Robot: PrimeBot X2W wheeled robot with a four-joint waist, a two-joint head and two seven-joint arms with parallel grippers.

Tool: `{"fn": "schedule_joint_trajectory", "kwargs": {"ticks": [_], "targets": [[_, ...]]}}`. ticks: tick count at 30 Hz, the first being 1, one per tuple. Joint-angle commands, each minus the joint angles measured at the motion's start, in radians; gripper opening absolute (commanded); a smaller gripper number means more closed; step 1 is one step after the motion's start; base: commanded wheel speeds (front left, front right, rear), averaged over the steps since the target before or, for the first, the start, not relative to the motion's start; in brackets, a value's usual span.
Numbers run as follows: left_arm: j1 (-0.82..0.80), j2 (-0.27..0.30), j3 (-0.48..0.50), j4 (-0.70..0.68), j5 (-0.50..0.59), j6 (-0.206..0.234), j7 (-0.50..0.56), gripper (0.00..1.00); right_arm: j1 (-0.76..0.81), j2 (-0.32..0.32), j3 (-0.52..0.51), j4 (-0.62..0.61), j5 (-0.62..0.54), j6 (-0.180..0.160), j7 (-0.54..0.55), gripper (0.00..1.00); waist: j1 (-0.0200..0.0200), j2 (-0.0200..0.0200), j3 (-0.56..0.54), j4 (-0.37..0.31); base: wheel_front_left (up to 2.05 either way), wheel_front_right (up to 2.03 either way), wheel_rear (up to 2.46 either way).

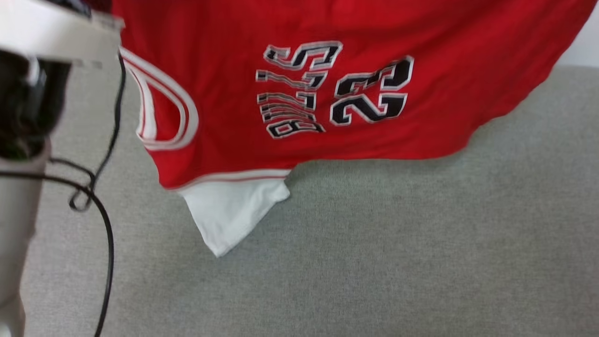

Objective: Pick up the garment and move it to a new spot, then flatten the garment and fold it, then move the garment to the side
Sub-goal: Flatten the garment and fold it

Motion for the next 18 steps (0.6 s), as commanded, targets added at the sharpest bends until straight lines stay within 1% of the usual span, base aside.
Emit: {"fn": "schedule_joint_trajectory", "kwargs": {"ticks": [1,5,10,11,14,18], "targets": [[-0.062,-0.009,-0.001,0.027,-0.005,-0.010,0.004,0.00,-0.039,0.014,-0.012,-0.009,-0.012,-0.001,0.011,0.00,0.0000,-0.0001,0.055,-0.001,0.00,0.00,0.00],[-0.203,-0.021,-0.003,0.114,-0.012,-0.040,0.023,0.00,-0.141,0.031,-0.023,0.006,-0.047,-0.001,0.031,0.00,0.0000,-0.0001,0.143,-0.006,0.00,0.00,0.00],[-0.404,-0.029,-0.015,0.235,0.003,-0.077,0.026,0.00,-0.313,0.052,-0.026,0.060,-0.093,-0.001,0.033,0.00,0.0000,-0.0001,0.262,-0.019,0.00,0.00,0.00],[-0.404,-0.029,-0.015,0.235,0.003,-0.077,0.026,0.00,-0.313,0.052,-0.026,0.060,-0.093,-0.001,0.033,0.00,0.0000,-0.0001,0.262,-0.019,0.00,0.00,0.00],[-0.523,-0.044,-0.017,0.307,-0.010,-0.094,0.027,0.00,-0.431,0.064,-0.021,0.107,-0.118,-0.001,0.030,0.00,0.0000,-0.0001,0.326,-0.028,0.00,0.00,0.00],[-0.673,-0.053,-0.033,0.395,0.001,-0.110,0.013,0.00,-0.588,0.079,-0.009,0.194,-0.156,-0.001,0.003,0.00,0.0000,-0.0001,0.393,-0.039,0.00,0.00,0.00]]}}
